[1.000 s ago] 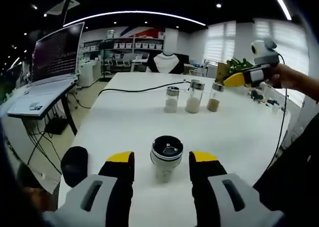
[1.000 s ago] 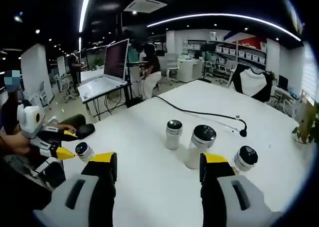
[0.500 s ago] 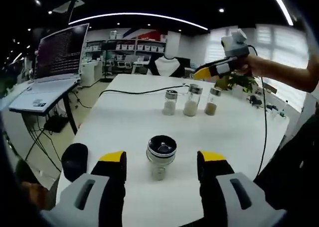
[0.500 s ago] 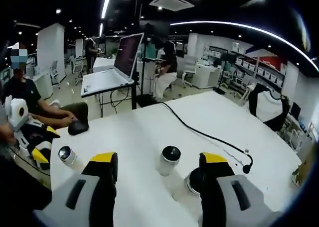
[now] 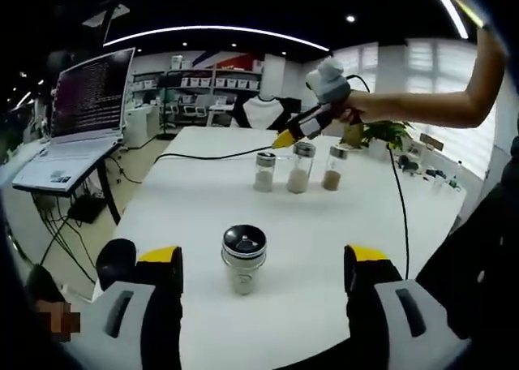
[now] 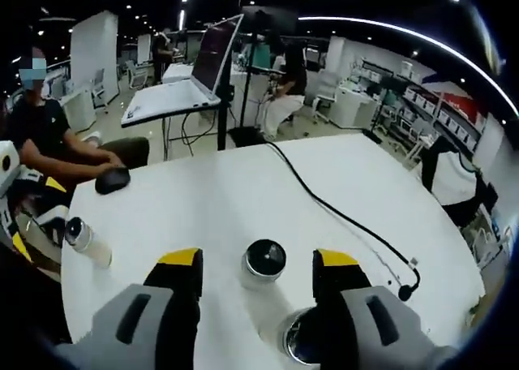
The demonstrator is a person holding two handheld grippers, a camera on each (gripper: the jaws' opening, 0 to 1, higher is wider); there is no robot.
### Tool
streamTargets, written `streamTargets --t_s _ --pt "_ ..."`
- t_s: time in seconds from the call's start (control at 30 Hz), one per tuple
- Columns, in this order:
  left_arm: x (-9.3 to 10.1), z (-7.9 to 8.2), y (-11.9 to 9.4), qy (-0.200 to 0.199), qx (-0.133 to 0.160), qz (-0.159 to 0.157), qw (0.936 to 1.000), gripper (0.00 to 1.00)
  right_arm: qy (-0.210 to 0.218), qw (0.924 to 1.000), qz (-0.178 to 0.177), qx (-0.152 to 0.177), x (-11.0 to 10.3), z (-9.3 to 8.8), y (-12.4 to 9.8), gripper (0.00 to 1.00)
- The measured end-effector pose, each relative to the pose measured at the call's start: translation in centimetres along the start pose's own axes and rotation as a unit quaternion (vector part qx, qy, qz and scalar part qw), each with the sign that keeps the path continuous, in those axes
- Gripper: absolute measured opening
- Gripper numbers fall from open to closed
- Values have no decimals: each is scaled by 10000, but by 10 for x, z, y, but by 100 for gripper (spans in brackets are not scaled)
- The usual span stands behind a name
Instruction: Rotate the seasoning bottle until the label or dispensing opening points toward the visible target arrow and the bottle remains upright within the marked orientation range
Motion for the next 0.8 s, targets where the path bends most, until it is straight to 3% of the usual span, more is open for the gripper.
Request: streamTargets --t_s 0.2,0.37,0.5,0.57,0.8 --pt "2 -2 -8 -52 -4 67 10000 93 -30 9997 25 -257 8 0 23 45" --pt "4 -4 -13 -63 -29 77 9999 94 45 9981 95 -604 10 -11 37 44" --pt "5 -4 -17 -98 9 126 9999 96 12 9980 92 -618 17 -7 49 43" --pt "6 -4 -18 -102 1 114 9999 96 37 9979 97 -637 13 -8 49 39" --pt "6 -6 -22 -125 -73 161 9998 95 -208 9946 152 -1003 9 -16 59 39"
Point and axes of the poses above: the point that each gripper's makers call its tool centre point, and the gripper's own axes: y roughly forward along the fingers, x roughly to its right, z roughly out of its top, the point moved 7 cm from there along -y, roughly backward along the fingers, and after that the axes turned 15 degrees about y, right-handed, at the moved point
